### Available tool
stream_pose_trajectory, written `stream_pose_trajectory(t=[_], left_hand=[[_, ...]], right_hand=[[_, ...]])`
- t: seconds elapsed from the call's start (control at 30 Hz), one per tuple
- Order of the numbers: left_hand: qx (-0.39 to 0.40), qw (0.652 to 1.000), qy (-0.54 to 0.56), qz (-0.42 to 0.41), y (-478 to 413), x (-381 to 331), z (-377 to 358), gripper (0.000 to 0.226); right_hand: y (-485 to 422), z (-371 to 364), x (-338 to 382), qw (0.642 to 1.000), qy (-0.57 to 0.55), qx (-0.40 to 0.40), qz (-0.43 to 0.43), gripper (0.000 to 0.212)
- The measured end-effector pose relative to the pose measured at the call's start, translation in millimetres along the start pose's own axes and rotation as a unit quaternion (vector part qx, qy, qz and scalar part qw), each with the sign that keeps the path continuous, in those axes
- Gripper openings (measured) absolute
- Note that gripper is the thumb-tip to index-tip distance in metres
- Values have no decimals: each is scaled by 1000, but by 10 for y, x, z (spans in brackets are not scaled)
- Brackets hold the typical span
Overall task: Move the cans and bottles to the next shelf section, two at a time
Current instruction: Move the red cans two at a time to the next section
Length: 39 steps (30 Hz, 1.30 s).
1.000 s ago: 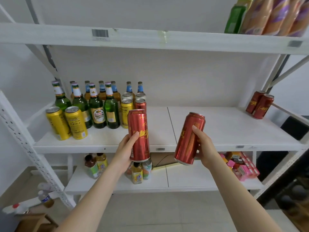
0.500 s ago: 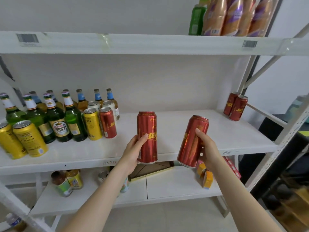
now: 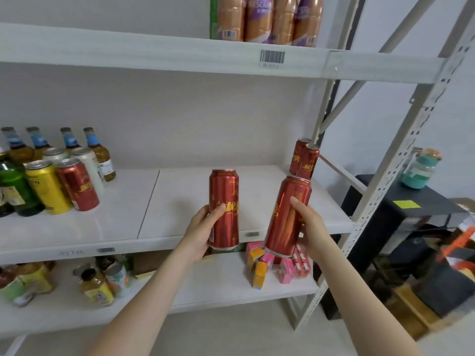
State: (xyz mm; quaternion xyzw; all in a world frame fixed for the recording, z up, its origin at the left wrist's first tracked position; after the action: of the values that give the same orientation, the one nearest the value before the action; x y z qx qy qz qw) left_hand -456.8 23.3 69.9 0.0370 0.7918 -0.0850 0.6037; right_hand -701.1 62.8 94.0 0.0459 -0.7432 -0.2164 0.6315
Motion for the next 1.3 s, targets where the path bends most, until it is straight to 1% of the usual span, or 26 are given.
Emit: stream_pose_trajectory(t=[0.23,0.27,0.37,0.4,0.53,0.63,0.73,0.9,1.07,1.3], left_hand=[[13,1000,0,16,-173,434,-1054,61],[16,1000,-3,16,-242,467,-1170,62],[24,1000,-8,18,-510,577,-1453,60],[25,999,-8,19,-614,603,-1528,58],[35,999,-21,9,-999,677,-1783,61],[36,999,-27,6,-1271,742,-1919,64],[33,999,-32,2,-1517,829,-2023,60],[12,999,-49,-20,-1893,994,-2121,56],[-14,998,-46,-43,-2187,1143,-2146,52],[-22,997,-60,-50,-2372,1414,-2053,65]], right_hand=[[-257,947,241,1000,22,12,18,26],[-337,1055,269,999,23,11,20,29],[-586,1318,375,999,25,7,27,56],[-668,1387,408,999,24,6,26,61],[-1003,1624,506,999,17,8,30,62],[-1276,1740,596,999,11,8,29,66],[-1577,1797,678,999,10,24,29,66],[-2120,1815,792,997,23,52,43,49],[-2513,1778,849,996,9,58,59,30],[-2900,1745,744,993,26,58,100,39]])
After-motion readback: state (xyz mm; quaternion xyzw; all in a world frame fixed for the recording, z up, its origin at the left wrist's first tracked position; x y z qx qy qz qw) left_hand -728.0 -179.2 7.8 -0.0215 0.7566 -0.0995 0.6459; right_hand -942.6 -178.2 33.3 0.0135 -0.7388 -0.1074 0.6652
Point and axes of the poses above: each hand's wrist, its own y-axis away from the middle knuckle, its own z-axis out of the back of the hand, x = y × z, the point moved 4 cm from there along -y, towards the middle knuckle, and after that the axes turned 12 degrees about -z, right-handed, at the moved point
